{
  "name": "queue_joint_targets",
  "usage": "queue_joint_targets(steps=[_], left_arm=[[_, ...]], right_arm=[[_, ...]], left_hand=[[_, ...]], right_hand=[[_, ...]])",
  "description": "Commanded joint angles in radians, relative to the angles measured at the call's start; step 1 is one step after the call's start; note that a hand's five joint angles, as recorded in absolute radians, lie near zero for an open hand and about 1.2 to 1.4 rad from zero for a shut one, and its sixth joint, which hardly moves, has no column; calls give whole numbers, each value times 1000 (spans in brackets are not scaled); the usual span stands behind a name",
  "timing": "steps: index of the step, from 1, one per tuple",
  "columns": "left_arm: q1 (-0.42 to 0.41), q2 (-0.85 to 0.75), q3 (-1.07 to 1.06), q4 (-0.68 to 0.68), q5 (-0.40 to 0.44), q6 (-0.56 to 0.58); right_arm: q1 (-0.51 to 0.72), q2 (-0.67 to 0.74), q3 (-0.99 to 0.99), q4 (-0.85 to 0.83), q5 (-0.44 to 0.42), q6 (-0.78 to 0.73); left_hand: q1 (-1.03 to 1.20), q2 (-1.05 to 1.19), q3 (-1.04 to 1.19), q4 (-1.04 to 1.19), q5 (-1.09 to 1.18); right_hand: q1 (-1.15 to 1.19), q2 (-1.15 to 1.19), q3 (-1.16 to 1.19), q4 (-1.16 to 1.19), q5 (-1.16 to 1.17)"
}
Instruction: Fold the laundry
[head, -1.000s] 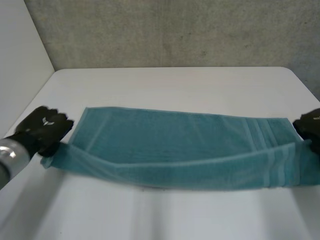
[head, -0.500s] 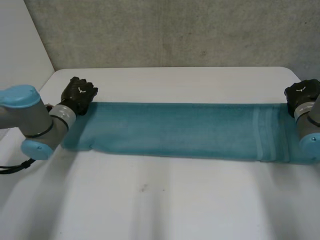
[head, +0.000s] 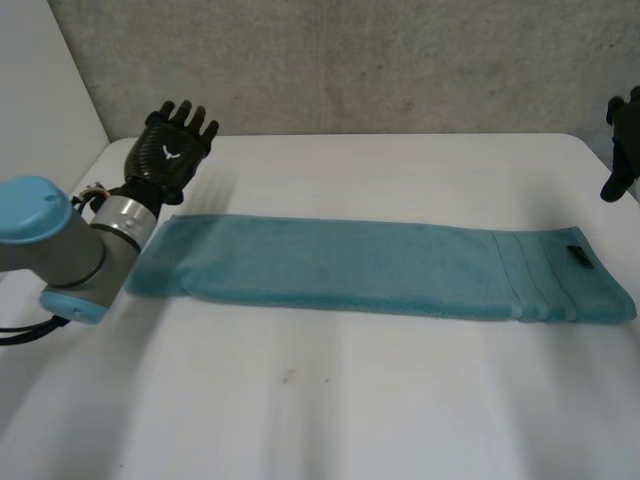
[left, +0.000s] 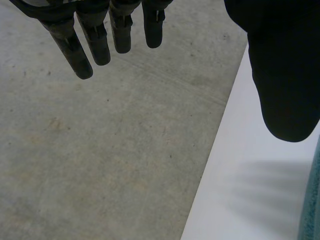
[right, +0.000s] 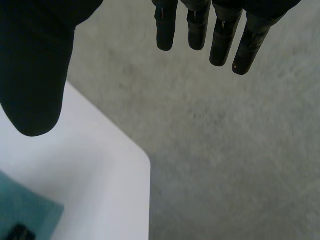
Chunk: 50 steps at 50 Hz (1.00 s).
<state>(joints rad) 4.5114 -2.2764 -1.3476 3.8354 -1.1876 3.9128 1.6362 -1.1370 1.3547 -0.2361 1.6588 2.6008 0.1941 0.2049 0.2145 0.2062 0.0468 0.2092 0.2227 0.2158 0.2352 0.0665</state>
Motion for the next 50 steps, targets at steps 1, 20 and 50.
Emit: queue_joint_targets(steps=[1,20,50], left_arm=[[23,253,-244,-99,-23,-122],[-18,440,-443,-290,-193,-523],[-21,426,-479,-255,-191,-521]], right_arm=[[-91,-214,173,110,-239,35],[-309,-31,328,146,-451,-63],[-311,56,342,8,-444,-94]], left_hand=[[-10,-21,-30,-22,-37],[19,9,-1,7,-8],[17,6,-4,4,-11]], right_hand=[[-35,-48,-41,-61,-66],[439,426,433,413,408],[422,408,415,396,390]])
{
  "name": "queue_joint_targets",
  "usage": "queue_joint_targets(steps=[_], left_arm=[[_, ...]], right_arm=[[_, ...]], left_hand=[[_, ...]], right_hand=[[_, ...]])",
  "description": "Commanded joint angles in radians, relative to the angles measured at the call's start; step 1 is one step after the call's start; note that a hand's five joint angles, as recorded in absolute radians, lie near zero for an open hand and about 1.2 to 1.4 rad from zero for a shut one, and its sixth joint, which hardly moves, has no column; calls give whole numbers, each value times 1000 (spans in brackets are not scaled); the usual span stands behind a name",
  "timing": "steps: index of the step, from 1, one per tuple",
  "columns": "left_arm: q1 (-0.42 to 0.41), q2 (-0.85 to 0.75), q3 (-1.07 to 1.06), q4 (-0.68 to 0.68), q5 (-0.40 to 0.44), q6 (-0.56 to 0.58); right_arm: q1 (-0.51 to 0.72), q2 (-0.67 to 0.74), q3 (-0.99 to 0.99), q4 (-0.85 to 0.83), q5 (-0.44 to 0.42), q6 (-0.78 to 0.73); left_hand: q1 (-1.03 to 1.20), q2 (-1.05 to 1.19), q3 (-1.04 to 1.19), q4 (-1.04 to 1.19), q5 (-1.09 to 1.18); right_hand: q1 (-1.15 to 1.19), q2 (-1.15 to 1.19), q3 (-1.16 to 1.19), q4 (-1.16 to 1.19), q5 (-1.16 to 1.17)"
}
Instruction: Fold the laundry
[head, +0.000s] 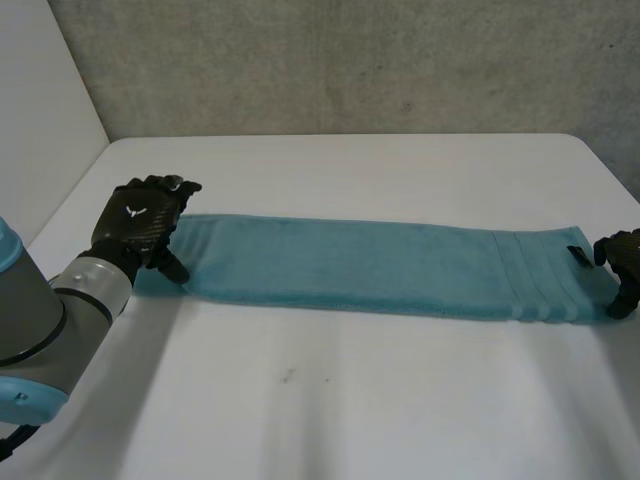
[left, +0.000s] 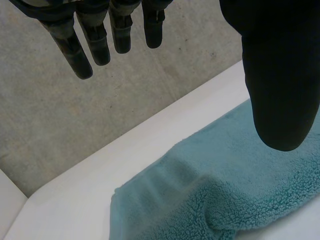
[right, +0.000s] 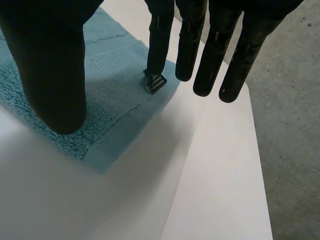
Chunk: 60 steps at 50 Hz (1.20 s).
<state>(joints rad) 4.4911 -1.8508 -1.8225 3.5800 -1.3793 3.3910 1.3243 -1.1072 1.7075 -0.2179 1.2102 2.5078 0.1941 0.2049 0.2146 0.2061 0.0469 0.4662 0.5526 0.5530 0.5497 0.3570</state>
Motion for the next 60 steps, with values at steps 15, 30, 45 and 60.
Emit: queue_joint_targets(steps=[15,30,45,60], left_arm=[[-4,1,-8,0,0,-1],[-16,19,-21,-1,0,-1],[-6,28,-21,-1,-1,-1],[2,48,-21,-1,-3,1]], right_arm=[[4,108,-58,-14,8,-3],[-111,67,-147,-3,258,-69],[-76,52,-272,-1,276,-150],[622,26,-447,-17,258,-38]], left_hand=[[17,6,-4,4,-11],[14,3,-7,2,-14],[11,0,-10,-1,-17],[11,0,-10,-1,-17]], right_hand=[[611,525,524,528,546],[930,844,843,847,865],[930,844,843,847,865],[930,844,843,847,865]])
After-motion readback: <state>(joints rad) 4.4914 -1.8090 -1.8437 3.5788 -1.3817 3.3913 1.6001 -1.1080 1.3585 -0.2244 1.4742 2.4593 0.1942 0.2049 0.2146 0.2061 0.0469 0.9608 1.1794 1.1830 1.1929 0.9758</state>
